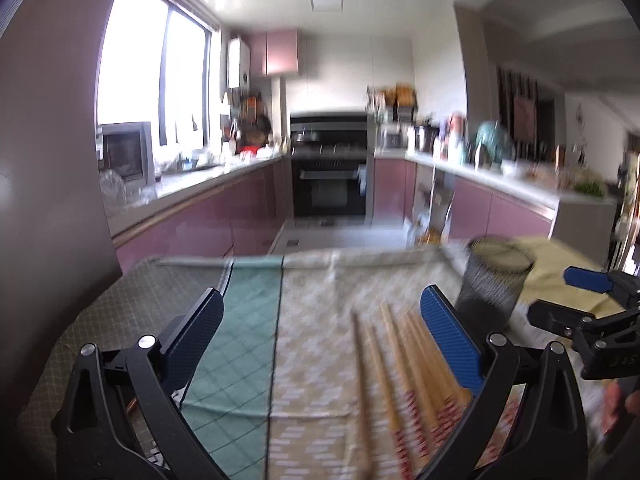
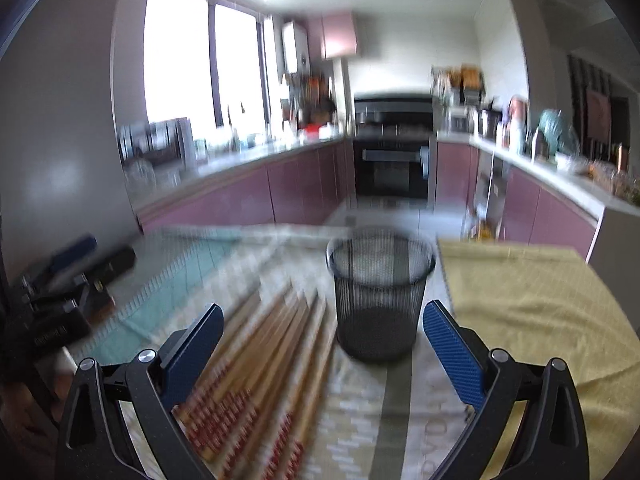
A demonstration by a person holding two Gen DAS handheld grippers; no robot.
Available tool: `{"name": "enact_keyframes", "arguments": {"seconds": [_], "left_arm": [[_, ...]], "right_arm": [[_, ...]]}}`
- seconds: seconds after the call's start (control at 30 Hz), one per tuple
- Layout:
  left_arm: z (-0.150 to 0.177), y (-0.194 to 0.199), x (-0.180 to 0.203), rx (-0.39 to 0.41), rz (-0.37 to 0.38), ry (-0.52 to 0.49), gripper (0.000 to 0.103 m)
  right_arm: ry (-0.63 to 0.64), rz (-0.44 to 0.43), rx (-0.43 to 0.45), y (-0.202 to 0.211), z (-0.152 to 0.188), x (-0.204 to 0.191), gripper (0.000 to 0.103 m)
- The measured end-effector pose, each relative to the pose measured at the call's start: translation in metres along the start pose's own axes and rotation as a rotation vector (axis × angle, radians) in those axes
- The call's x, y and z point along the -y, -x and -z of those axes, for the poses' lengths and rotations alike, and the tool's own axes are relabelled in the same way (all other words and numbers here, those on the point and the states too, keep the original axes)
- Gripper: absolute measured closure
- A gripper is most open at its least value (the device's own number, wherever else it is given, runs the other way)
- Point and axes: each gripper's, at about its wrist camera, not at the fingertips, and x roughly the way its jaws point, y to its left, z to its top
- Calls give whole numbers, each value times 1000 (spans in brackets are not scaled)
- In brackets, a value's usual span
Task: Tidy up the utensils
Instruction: 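Grasp one wooden chopstick with the left gripper while the right gripper grasps another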
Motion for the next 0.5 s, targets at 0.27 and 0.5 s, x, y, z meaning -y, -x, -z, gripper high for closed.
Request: {"name": "enact_keyframes", "arguments": {"seconds": [0.27,0.5], "left_arm": [[24,-55,-10,-251,71,-46,18],[38,-90,-2,-397,154,-75,32]], "right_arm": [[4,-32,-244,-46,12,3,41],[2,-30,-321,-66,18,3,65]]}}
